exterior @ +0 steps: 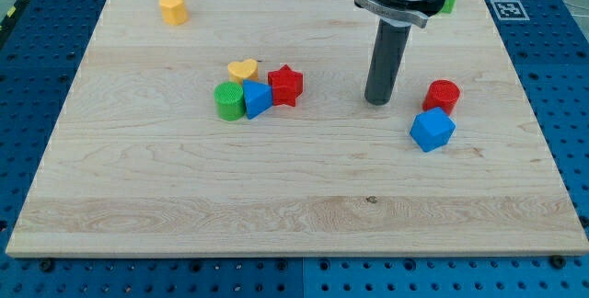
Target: Separate blue cube from red circle
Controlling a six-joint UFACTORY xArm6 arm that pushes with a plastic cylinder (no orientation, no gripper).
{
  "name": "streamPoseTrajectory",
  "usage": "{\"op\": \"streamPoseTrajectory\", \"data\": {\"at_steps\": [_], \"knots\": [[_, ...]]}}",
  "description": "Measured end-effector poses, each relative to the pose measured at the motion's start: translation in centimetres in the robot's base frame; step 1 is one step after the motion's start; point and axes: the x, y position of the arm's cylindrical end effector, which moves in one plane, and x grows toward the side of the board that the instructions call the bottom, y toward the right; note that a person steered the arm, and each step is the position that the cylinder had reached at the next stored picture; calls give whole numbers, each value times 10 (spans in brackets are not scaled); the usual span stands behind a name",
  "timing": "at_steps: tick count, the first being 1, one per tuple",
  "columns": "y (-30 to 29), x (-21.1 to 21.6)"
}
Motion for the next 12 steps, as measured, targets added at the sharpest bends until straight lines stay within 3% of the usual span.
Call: {"op": "streamPoseTrajectory", "data": {"at_steps": [2,4,5,6,7,11,12], "knots": [[-3,16],[-7,82],[23,105],[101,112],[121,99],[26,37],[28,64]]}}
